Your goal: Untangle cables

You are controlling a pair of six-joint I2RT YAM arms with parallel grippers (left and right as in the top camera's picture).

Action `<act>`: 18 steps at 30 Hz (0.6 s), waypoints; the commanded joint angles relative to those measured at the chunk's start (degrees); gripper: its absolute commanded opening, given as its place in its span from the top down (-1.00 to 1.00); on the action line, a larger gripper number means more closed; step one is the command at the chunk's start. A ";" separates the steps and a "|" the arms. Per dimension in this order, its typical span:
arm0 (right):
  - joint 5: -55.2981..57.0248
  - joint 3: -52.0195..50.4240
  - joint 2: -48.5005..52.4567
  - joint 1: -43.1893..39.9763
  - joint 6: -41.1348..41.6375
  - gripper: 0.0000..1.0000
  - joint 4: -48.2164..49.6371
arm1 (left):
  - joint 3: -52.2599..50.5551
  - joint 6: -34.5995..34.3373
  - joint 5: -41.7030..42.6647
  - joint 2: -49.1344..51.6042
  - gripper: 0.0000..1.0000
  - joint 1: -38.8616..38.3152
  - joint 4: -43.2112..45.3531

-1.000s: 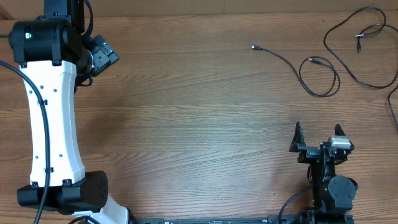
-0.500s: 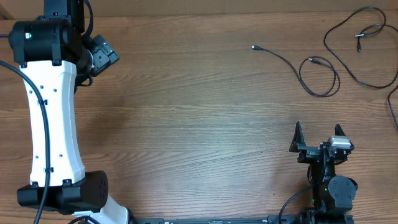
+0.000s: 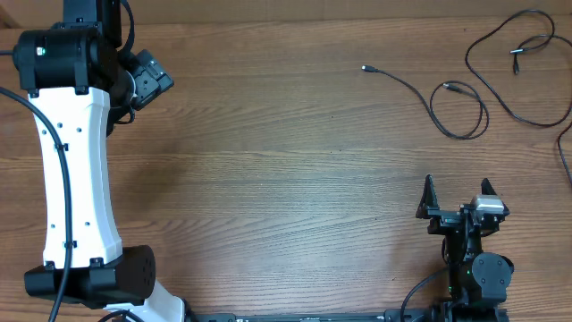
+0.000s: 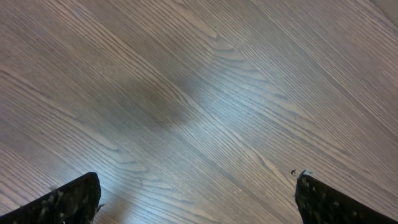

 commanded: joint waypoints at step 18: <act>-0.24 -0.61 -0.55 0.26 -0.26 -1.00 0.15 | 0.11 14.69 0.55 -12.13 -0.99 -13.53 6.01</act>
